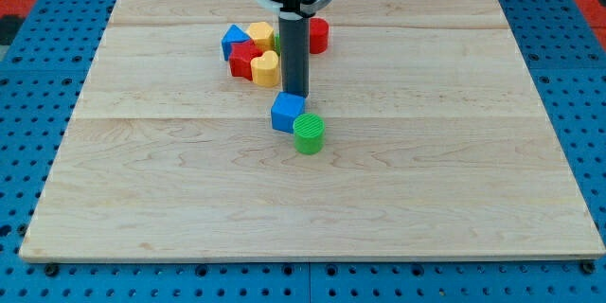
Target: Nudge the green star
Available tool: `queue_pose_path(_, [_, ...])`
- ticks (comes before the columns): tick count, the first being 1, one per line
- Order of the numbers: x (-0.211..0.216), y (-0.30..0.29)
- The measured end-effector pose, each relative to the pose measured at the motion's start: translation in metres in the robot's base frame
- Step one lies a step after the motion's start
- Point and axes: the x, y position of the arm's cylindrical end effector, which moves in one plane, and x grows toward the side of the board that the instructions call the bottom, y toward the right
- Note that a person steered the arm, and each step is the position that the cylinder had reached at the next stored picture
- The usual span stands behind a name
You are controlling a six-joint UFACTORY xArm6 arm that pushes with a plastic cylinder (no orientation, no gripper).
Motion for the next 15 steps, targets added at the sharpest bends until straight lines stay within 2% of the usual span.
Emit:
queue_pose_path(5, [0.005, -0.078])
queue_pose_path(8, [0.006, 0.001])
queue_pose_path(10, [-0.007, 0.008])
queue_pose_path(13, [-0.059, 0.008])
queue_pose_path(15, [-0.079, 0.008])
